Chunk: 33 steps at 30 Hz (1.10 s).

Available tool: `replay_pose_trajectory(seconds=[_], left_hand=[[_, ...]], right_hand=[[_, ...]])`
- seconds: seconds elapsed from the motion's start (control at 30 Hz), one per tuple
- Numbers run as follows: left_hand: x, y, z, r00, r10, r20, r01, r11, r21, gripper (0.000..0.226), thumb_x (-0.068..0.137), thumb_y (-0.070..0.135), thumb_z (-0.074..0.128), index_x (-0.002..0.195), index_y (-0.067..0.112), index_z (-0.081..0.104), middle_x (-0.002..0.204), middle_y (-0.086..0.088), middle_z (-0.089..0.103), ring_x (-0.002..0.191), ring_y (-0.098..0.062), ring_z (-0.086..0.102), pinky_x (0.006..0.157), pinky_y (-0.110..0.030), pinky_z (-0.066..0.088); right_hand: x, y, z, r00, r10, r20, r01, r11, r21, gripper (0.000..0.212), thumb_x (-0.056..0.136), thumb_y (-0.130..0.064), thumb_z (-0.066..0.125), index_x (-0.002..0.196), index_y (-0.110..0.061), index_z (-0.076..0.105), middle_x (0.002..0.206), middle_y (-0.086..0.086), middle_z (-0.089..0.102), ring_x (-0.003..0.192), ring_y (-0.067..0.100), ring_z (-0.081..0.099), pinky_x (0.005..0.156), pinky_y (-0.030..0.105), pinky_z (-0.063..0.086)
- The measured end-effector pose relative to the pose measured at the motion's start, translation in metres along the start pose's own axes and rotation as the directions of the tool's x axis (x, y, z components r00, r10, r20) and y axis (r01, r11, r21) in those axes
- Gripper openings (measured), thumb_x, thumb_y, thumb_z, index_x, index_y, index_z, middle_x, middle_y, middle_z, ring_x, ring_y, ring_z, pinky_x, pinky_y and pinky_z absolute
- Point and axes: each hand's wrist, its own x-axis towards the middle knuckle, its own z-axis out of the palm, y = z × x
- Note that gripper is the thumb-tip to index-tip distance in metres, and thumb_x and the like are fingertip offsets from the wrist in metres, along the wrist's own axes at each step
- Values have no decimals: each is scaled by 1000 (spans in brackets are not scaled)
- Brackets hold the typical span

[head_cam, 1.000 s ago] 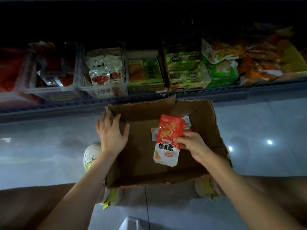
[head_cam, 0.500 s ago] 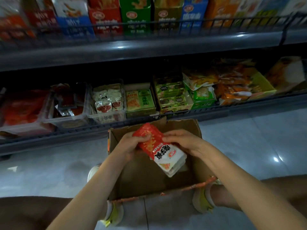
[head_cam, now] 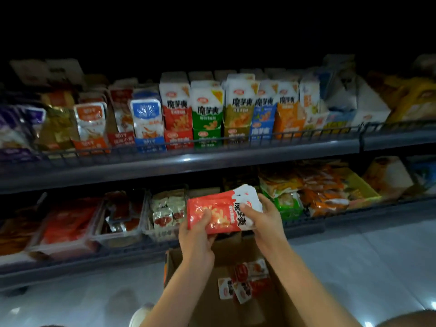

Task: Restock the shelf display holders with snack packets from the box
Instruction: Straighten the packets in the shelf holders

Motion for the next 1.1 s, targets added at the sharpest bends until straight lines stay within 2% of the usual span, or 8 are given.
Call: replay_pose_trajectory(seconds=[0.1,0.23,0.43,0.53,0.67,0.87,0.97,1.1], left_hand=[[-7,27,0,988,-38,150,6,978,207,69,67,16,78,129,11,49,106,-9,70,93,-25,68,86,-41,53],[-15,73,1,923,-83,377,-103,888,448,43,64,30,73,102,11,61,92,-5,73,83,-18,70,71,-33,55],[-23,136,19,825,26,564,-457,618,640,58,67,51,65,119,28,54,113,9,61,101,-4,59,84,-22,47],[-17,158,39,779,1,627,-513,577,635,57,74,33,73,124,31,46,110,9,61,91,-2,64,68,-16,50],[7,183,48,736,268,621,-648,544,533,64,74,20,79,128,29,46,116,2,63,99,-9,64,78,-26,55],[41,222,60,674,530,514,-727,599,335,52,80,12,73,118,32,44,109,1,65,86,-6,66,62,-22,55],[62,238,68,653,564,506,-747,591,304,59,81,10,71,128,26,40,104,11,60,86,-1,62,60,-18,54],[88,247,82,646,544,536,-750,586,308,59,85,14,67,133,25,36,114,6,59,94,-7,62,68,-28,57]], right_hand=[[0,-26,3,997,-78,-15,78,997,-12,31,84,2,65,114,-2,62,101,18,71,86,29,70,73,37,58],[5,-55,-1,999,-37,-18,37,999,-18,26,84,4,63,109,-1,64,98,17,72,89,31,69,80,42,56],[1,-112,36,962,-252,110,274,912,-306,29,81,2,69,109,-3,61,94,11,70,80,23,70,68,39,57],[2,-142,81,899,-312,306,426,784,-452,27,80,-4,72,105,-10,61,97,6,68,83,19,69,67,32,58],[10,-173,138,806,-422,414,586,668,-459,38,81,-7,73,113,-13,55,99,-9,60,78,2,60,57,13,52],[44,-182,181,835,-338,434,501,794,-344,54,86,-11,67,134,-10,41,121,6,60,102,17,63,63,17,55],[64,-183,198,783,-370,500,614,591,-523,42,89,-5,62,129,-11,49,121,5,61,106,19,61,71,23,55],[88,-197,214,643,-559,523,650,38,-759,40,89,-22,64,128,-18,55,120,3,65,113,21,58,93,34,47]])
